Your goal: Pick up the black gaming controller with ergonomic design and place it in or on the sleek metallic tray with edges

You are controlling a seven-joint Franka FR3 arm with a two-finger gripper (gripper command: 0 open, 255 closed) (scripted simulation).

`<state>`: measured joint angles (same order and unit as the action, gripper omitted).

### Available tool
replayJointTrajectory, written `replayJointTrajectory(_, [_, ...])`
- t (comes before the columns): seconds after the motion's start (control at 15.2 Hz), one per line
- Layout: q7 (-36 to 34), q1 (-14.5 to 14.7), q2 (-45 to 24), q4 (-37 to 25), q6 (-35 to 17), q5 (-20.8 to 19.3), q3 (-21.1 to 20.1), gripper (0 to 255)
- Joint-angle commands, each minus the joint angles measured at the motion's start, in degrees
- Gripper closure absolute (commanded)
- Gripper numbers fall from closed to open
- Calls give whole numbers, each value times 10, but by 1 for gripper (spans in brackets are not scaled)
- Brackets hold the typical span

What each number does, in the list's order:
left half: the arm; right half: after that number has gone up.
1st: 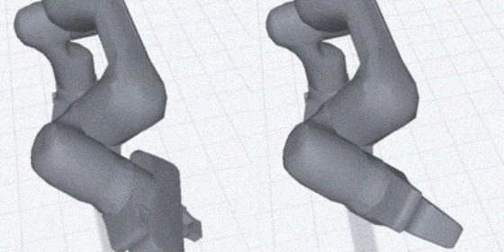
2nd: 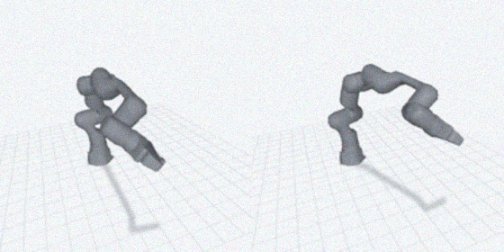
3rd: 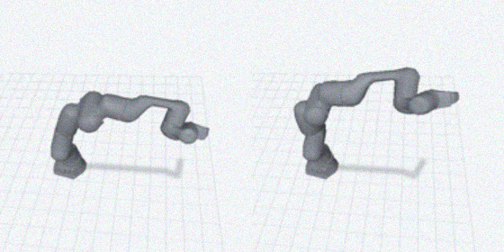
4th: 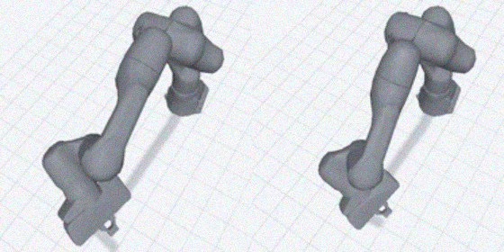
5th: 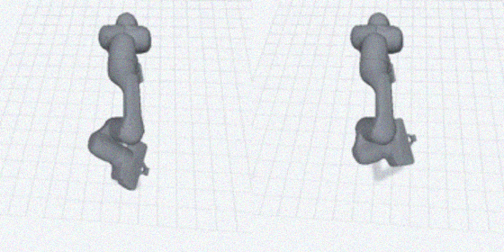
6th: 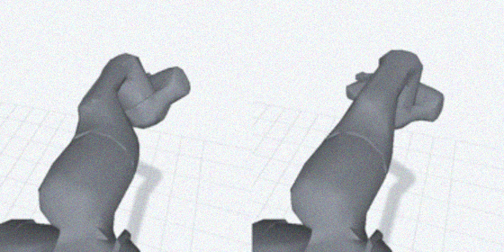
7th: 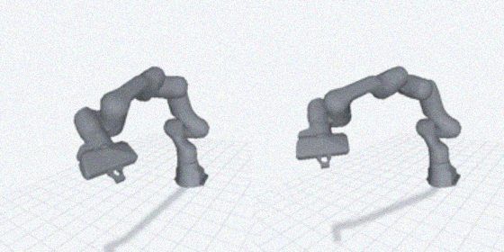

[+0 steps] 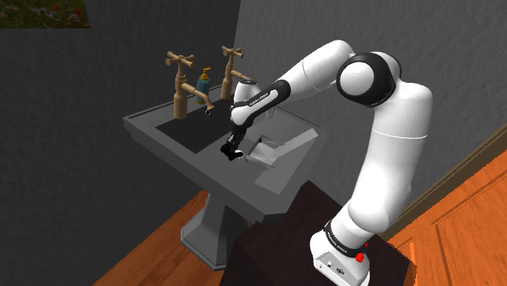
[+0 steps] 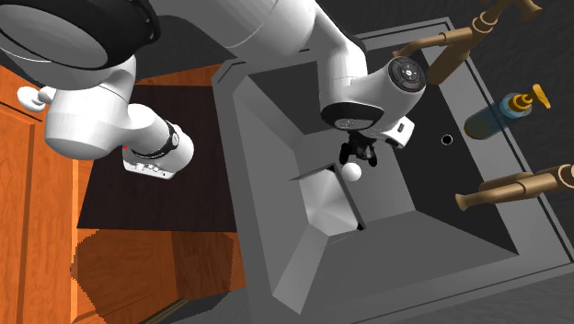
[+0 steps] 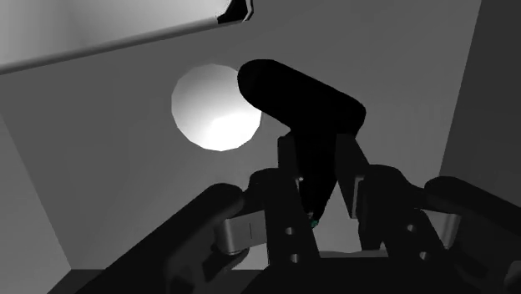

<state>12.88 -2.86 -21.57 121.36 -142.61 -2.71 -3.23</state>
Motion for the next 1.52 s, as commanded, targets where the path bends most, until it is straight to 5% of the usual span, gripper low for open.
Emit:
replayJointTrajectory(0.0, [1,-1,12,0,13,1,-1,255])
replayJointTrajectory(0.26, [2,-1,25,1,24,3,-1,255])
replayJointTrajectory(0.33, [2,-1,25,1,24,3,-1,0])
replayJointTrajectory(0.53, [-170,28,-25,-40,-15,17,32,0])
replayJointTrajectory(1.45, [-169,30,-74,-47,-58,18,34,0])
